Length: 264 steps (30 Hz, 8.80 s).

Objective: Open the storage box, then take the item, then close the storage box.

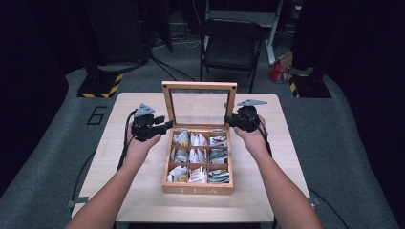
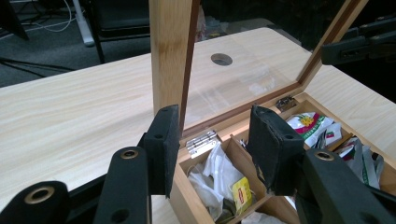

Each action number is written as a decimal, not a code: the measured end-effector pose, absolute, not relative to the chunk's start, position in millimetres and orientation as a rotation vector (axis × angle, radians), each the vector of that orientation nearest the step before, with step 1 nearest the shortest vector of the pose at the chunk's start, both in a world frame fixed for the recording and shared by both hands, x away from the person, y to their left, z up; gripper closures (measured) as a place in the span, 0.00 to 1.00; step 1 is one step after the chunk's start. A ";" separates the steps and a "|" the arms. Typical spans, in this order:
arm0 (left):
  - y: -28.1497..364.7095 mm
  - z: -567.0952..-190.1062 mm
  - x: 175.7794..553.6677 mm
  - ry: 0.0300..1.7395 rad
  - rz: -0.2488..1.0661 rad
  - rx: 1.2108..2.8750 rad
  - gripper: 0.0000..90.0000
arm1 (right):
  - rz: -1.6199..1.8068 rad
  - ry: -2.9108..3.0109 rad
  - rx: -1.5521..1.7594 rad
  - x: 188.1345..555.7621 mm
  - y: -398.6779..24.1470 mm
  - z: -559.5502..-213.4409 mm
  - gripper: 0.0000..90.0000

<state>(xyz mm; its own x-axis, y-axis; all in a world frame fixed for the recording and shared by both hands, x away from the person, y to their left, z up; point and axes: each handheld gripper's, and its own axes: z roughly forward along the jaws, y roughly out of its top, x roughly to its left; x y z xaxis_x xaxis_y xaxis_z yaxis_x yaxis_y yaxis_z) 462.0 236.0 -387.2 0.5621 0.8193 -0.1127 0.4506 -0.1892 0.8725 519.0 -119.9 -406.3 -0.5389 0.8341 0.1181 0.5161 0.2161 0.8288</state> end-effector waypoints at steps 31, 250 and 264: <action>239.8 -393.4 445.7 1.017 0.432 1.853 0.58 | 1.190 2.127 1.339 539.4 -114.8 -406.7 0.72; 285.6 -357.2 395.7 0.933 0.418 1.821 0.99 | 1.211 2.092 1.307 412.4 -159.4 -460.0 0.51; 315.4 -353.4 404.4 1.017 0.471 1.788 0.99 | 1.199 2.106 1.302 412.4 -157.2 -462.3 0.51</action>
